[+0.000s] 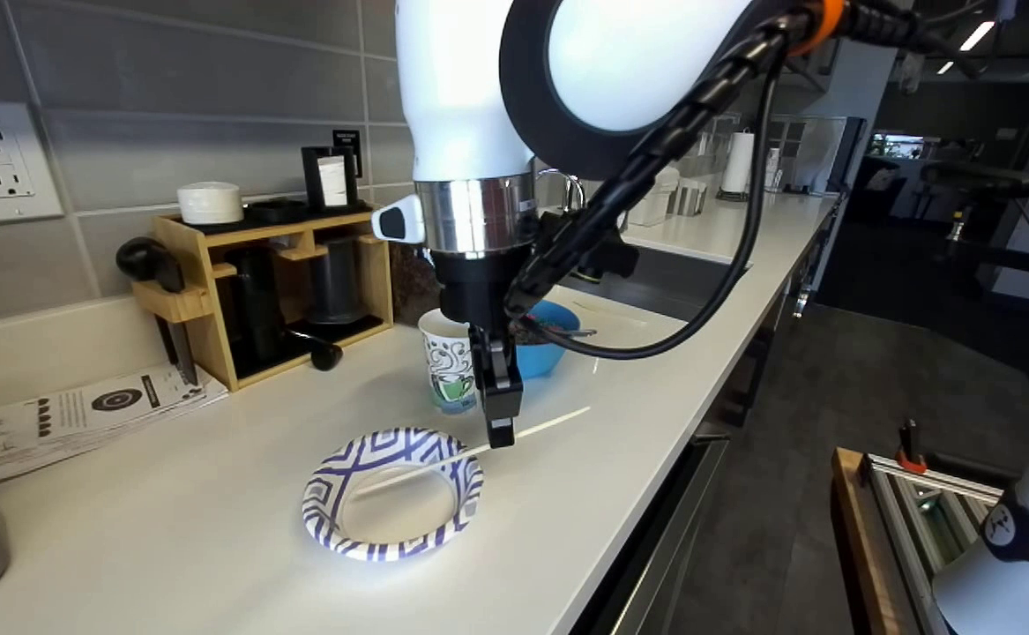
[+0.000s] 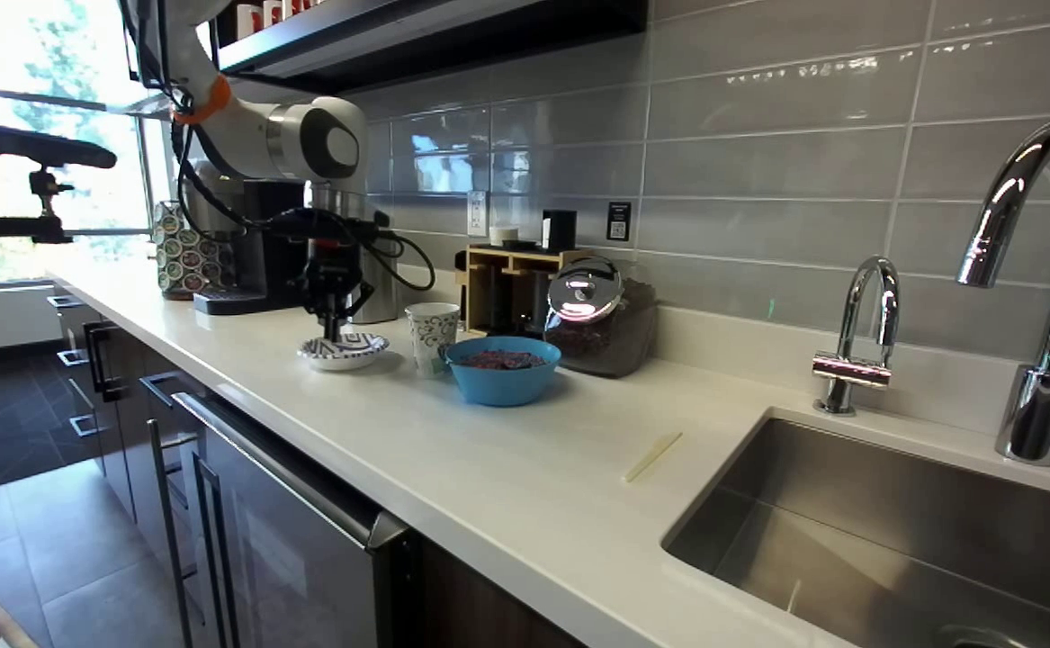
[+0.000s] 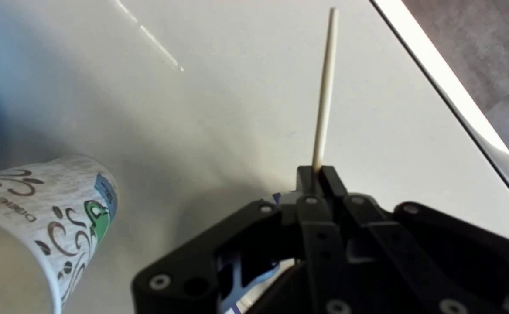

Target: Pick up the chopstick and place it in the white paper bowl

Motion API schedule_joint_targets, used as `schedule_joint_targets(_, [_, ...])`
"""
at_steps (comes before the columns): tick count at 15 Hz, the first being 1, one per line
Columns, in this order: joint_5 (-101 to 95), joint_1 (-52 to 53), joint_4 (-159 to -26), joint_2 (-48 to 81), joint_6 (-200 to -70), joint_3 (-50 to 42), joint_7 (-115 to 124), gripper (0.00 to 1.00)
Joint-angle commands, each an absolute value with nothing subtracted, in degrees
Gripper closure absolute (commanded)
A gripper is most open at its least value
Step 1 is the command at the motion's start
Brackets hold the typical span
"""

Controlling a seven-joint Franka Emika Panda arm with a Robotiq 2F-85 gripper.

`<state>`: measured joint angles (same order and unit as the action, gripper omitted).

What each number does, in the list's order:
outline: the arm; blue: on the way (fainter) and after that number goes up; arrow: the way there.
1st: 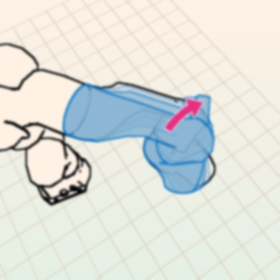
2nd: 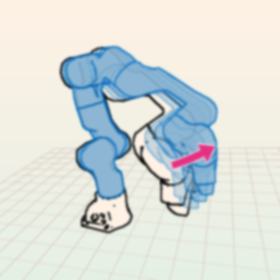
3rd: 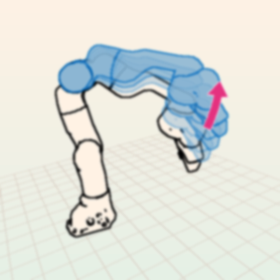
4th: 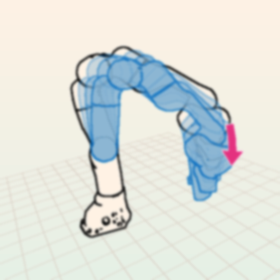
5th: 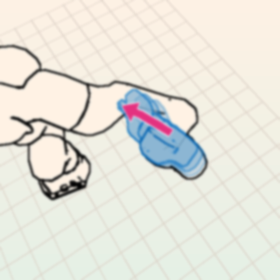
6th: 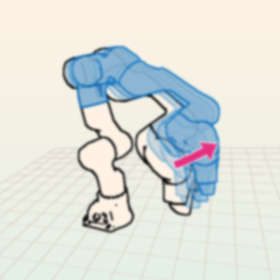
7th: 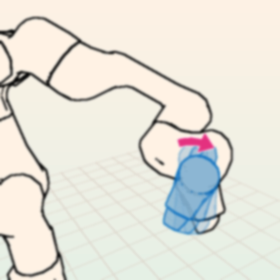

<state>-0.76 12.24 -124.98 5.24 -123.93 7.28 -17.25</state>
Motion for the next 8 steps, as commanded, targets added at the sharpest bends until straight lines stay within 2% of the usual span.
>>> schedule_joint_targets(1, [-2.1, 11.4, -123.4, 6.9, -122.4, 8.6, -16.6, 0.99])
schedule_joint_targets(8, [-2.9, 11.5, -123.3, 7.6, -122.8, 8.9, -16.4, 0.99])
